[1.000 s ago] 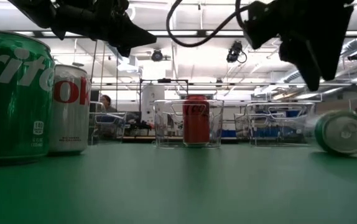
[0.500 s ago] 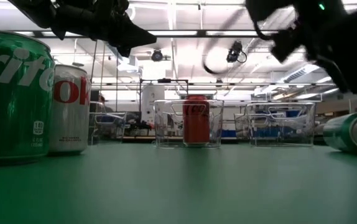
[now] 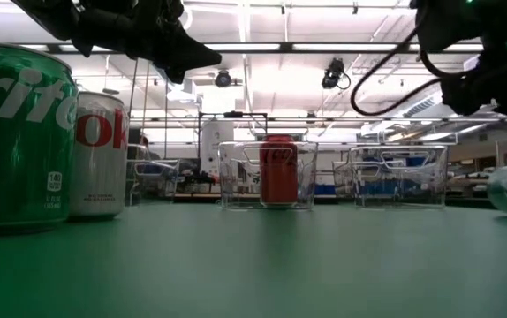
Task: Sort soda cans
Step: Put the right green soda can into the right transparent bin
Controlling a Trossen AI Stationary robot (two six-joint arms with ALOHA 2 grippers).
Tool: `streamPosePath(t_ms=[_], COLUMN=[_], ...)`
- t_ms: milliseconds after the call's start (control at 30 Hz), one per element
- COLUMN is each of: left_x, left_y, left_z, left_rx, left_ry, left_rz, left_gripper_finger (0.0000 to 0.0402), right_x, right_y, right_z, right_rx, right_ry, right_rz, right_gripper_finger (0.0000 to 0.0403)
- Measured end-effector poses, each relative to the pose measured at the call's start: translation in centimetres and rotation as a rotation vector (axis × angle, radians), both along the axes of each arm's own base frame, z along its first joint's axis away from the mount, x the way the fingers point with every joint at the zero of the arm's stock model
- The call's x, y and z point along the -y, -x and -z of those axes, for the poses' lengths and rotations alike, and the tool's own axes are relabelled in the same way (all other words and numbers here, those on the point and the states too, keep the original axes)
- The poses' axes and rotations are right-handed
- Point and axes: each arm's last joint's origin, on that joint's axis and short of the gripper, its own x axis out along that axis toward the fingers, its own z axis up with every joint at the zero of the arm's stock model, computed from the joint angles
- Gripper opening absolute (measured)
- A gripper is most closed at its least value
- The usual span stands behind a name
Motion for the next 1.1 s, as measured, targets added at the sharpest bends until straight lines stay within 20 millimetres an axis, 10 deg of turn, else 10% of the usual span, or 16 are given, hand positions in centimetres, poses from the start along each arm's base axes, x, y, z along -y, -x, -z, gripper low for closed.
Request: streamPosePath(t_ms=[500,1100], left_x=[0.0,0.0], left_y=[0.0,0.1], left_z=[0.0,0.3], left_rx=[0.002,-0.034], left_ry=[-0.001,-0.072], left_rz=[0.0,0.014], left_gripper_finger=[0.001,0.001], right_x=[0.3,0.0], right_y=[1.0,-2.8], right_z=[-2.2,1.2], right_rx=[0.051,0.1], right_ry=[0.068,0.281], right_rz=[0.475,0.822], right_gripper_finger=[0.0258,0.0315])
